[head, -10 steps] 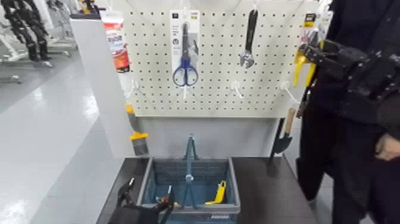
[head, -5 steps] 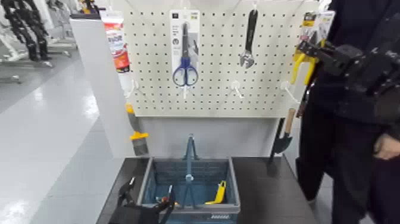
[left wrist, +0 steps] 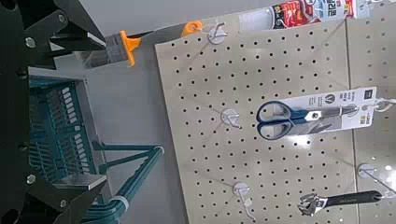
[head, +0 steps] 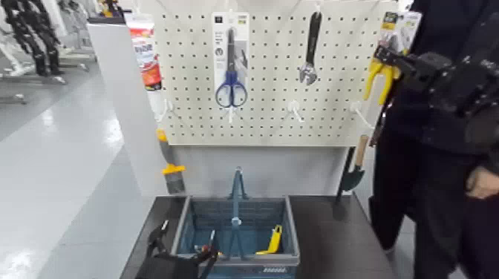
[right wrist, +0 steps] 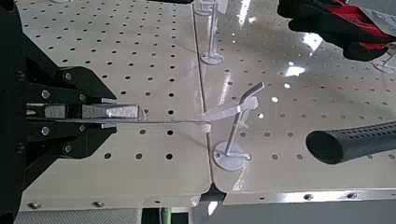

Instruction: Put the yellow pliers into the crate.

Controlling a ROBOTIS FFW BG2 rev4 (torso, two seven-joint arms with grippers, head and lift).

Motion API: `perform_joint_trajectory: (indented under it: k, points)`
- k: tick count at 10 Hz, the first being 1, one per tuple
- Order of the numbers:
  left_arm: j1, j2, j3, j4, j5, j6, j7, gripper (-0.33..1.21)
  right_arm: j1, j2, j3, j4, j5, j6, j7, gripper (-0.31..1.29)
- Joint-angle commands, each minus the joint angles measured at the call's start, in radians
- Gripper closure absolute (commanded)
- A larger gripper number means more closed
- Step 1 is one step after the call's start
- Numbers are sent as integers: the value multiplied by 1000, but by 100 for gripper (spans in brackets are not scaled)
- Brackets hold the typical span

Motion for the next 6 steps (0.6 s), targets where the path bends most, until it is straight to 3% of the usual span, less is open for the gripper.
perform_joint_trajectory:
  k: [1, 6]
  points:
    - [0, 1, 0, 0, 0, 0, 0, 28, -1, 0, 0, -9, 0, -7, 1, 110]
    - [3, 5, 0, 0, 0, -2, 0, 28, 51, 8, -37, -124, 1, 10, 4, 110]
